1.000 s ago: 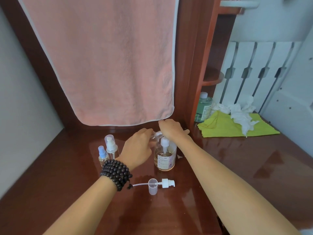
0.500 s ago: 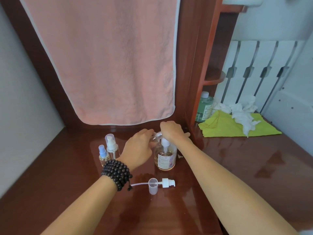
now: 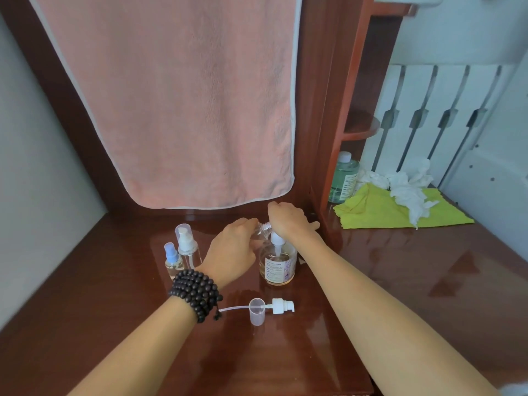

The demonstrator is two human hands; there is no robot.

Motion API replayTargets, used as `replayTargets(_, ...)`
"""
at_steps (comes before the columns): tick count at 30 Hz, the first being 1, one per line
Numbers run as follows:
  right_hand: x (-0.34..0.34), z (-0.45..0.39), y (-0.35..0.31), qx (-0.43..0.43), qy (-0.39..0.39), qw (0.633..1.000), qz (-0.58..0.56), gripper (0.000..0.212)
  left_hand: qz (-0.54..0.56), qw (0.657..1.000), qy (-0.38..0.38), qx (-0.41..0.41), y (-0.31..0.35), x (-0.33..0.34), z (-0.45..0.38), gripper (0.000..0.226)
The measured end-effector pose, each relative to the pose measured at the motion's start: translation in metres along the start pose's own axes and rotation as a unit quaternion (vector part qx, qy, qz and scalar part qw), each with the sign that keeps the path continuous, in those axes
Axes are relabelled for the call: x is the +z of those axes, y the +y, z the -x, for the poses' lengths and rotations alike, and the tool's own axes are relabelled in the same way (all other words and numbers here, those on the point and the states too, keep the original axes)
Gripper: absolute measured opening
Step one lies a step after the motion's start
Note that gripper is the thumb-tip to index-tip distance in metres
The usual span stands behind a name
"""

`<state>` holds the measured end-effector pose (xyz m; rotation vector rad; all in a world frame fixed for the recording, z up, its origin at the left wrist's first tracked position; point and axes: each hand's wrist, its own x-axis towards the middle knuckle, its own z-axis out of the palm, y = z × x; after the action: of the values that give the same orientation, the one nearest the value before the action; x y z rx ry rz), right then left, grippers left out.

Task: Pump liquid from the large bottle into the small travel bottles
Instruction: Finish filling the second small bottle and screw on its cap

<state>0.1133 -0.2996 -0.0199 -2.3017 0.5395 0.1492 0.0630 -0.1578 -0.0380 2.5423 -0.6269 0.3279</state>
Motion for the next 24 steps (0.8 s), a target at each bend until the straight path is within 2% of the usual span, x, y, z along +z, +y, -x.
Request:
replayTargets(6,-0.007,-0.002,-0.004,0.005,0.008,1.0,-0.011,0.066,-0.005,1.0,0.019,0.02,-0.002,-0.006,-0.008,0.025)
replayTargets(13,0.005,-0.009,0.002,0.027,0.011,1.0,0.007,0.056,0.015,1.0,0.011,-0.002,-0.002,0.007,-0.002,0.027)
replayTargets(18,-0.005,-0.005,-0.002,0.008,0.006,1.0,0.026,0.057,0.016,1.0,-0.001,0.004,-0.003,-0.002,-0.005,0.026)
replayTargets(24,-0.006,-0.001,-0.005,0.013,0.006,1.0,0.02,0.052,0.01,1.0,0.017,0.008,-0.003,0.001,-0.006,0.028)
